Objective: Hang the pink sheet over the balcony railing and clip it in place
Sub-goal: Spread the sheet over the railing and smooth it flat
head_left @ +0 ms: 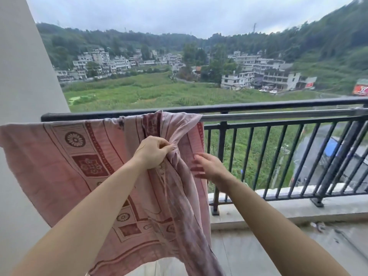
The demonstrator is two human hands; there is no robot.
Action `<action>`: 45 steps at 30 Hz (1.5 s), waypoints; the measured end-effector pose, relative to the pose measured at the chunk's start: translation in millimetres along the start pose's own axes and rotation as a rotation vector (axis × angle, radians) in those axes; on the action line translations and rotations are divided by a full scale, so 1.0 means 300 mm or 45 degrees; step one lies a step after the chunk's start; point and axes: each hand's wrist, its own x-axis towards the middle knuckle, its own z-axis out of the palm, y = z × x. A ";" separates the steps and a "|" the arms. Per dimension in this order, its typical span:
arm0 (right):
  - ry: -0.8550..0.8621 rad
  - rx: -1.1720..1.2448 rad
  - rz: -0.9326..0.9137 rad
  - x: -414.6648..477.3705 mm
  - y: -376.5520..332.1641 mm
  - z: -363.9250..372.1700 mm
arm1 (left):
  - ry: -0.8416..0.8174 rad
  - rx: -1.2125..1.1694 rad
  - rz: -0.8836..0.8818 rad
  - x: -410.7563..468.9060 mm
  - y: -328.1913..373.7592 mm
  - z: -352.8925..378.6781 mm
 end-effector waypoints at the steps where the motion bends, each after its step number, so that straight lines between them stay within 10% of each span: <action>1: 0.140 0.159 0.004 0.053 -0.039 -0.001 | 0.021 -0.050 -0.013 0.001 -0.004 -0.009; 6: 0.354 0.228 -0.051 0.284 -0.266 0.001 | 0.106 -0.174 -0.082 0.012 0.025 -0.088; 9: 0.413 -0.115 -0.158 0.371 -0.355 0.017 | 0.063 0.242 0.008 0.026 0.024 -0.148; 13: 0.112 0.043 -0.346 0.384 -0.384 0.024 | 0.443 0.513 0.193 0.077 0.013 -0.208; 20: 0.131 -1.006 -0.927 0.357 -0.374 0.086 | 0.818 0.368 0.522 0.144 0.144 -0.266; 27: 0.281 -1.206 -1.209 0.463 -0.554 0.061 | 1.103 0.316 0.521 0.217 0.296 -0.292; 34: 0.400 -1.605 -0.472 0.635 -0.583 -0.279 | 1.436 0.296 0.500 0.249 0.472 -0.352; 45: -0.001 -1.147 -0.747 0.521 -0.453 -0.165 | 1.405 0.388 0.508 0.320 0.659 -0.127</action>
